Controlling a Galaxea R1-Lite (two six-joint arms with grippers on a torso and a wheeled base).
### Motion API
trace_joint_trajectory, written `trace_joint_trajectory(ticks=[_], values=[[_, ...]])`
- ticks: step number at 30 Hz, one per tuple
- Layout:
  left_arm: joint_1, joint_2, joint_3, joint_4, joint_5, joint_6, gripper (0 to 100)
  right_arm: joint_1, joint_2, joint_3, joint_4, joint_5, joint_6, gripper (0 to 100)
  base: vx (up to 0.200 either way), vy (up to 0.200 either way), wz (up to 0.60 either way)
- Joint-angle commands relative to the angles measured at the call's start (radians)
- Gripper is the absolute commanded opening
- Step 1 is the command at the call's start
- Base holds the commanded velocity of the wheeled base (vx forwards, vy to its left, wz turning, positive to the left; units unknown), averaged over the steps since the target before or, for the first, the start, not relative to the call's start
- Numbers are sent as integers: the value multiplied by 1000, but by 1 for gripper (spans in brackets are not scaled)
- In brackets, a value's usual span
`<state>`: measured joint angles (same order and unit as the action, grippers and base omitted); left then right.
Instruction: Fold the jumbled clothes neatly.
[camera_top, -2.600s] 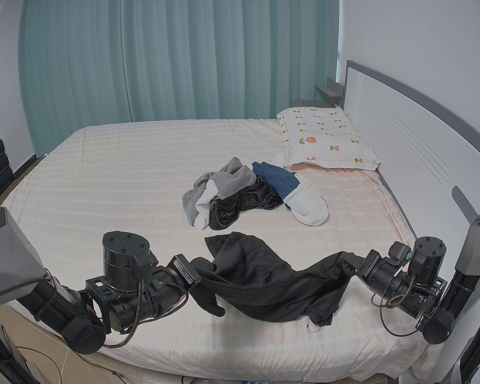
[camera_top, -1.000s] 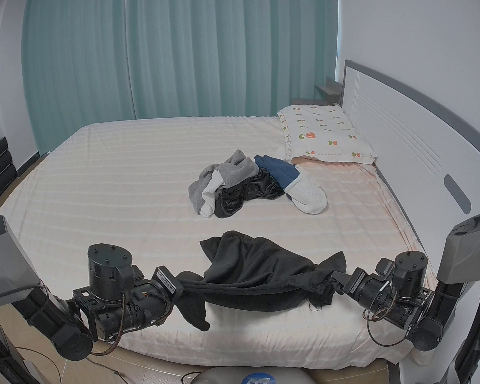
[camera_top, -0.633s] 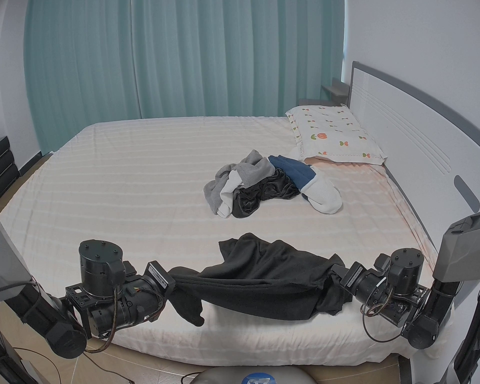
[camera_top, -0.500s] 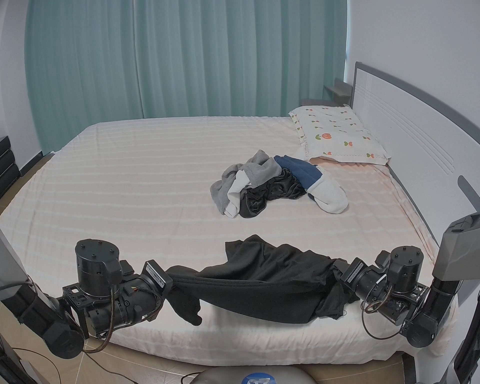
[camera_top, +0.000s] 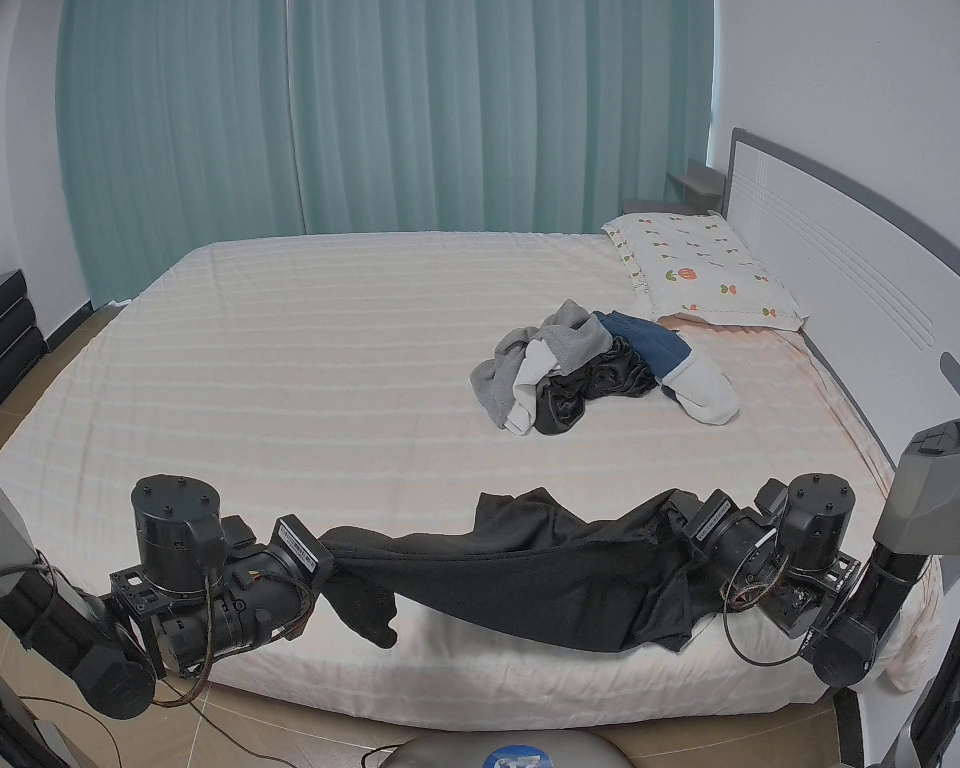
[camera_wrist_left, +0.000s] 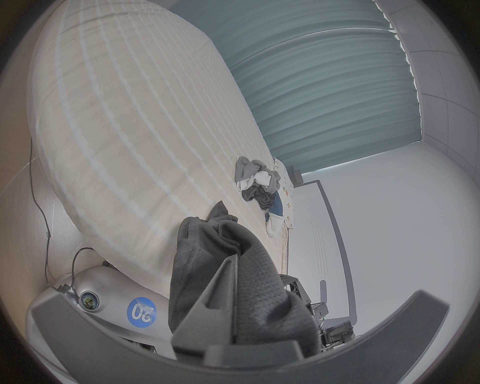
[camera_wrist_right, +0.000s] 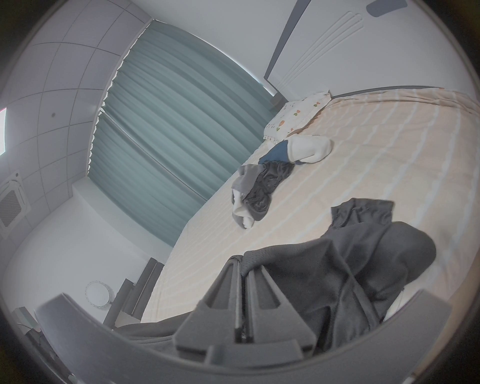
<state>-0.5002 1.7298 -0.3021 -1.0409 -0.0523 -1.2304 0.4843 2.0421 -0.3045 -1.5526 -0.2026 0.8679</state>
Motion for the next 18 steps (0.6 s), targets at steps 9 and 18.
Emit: trace_joint_trajectory(ticks=[9,18], values=[[-1,-58,3,-1,8,11,0,109,-40,-88,-8,26,-118,0,0,200,0],[12,-72,44,-1,3,0,0,63,-40,10,-9,28,19,0,0,200,0]])
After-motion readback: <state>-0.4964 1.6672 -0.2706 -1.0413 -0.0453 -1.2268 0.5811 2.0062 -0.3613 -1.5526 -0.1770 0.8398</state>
